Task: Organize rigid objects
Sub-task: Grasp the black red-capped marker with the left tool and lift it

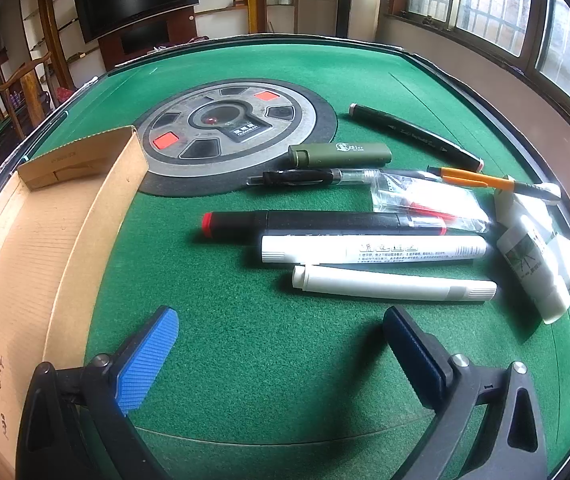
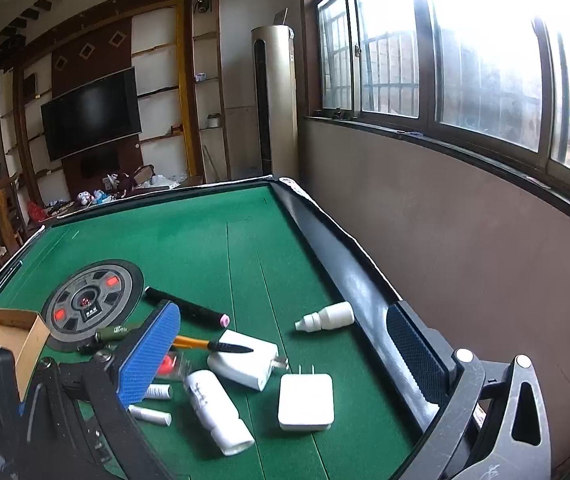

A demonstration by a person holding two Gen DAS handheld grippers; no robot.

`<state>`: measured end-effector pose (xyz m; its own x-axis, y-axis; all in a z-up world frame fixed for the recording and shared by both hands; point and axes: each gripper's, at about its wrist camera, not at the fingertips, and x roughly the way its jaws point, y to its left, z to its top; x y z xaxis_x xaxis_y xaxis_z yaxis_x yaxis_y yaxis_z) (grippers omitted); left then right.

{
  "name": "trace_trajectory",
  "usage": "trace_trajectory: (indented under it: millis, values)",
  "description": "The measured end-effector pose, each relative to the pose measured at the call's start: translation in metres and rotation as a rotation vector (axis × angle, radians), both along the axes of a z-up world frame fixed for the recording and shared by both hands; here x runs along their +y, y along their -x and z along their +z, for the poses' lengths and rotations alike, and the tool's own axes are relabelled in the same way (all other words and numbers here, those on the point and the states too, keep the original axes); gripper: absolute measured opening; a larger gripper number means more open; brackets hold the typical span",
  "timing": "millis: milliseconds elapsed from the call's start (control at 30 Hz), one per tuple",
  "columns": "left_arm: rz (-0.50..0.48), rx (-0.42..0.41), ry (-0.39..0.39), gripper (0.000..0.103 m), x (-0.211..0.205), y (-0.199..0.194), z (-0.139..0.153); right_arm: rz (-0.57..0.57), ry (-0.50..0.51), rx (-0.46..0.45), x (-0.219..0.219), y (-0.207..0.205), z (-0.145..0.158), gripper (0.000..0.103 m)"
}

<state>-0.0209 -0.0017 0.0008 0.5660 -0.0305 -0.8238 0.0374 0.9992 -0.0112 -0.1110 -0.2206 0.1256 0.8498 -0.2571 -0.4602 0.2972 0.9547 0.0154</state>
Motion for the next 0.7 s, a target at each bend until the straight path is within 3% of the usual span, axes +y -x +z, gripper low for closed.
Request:
trace_trajectory:
  millis: [200,233,267,400,567,700]
  values:
    - [0.001,-0.002,0.007,0.102,0.001,0.0,0.0,-0.027,0.02,0.006,-0.005,-0.042,-0.028,0.103]
    - [-0.011,0.002,0.01,0.102,0.001,0.0,0.001,-0.031,0.012,0.05,-0.008,-0.047,-0.036,0.103]
    - [-0.033,0.009,0.016,0.102,0.002,0.001,0.001,-0.02,-0.009,0.093,-0.012,-0.051,-0.038,0.103]
    - [-0.19,-0.006,0.108,0.098,0.003,0.02,0.021,-0.027,-0.041,0.065,-0.024,-0.044,-0.036,0.103]
    - [-0.295,-0.085,0.051,0.098,-0.001,0.005,0.051,0.004,-0.101,0.075,-0.027,-0.047,-0.037,0.103]
    - [-0.365,-0.048,0.004,0.098,-0.018,-0.028,0.042,0.0,-0.099,0.072,-0.025,-0.046,-0.037,0.103]
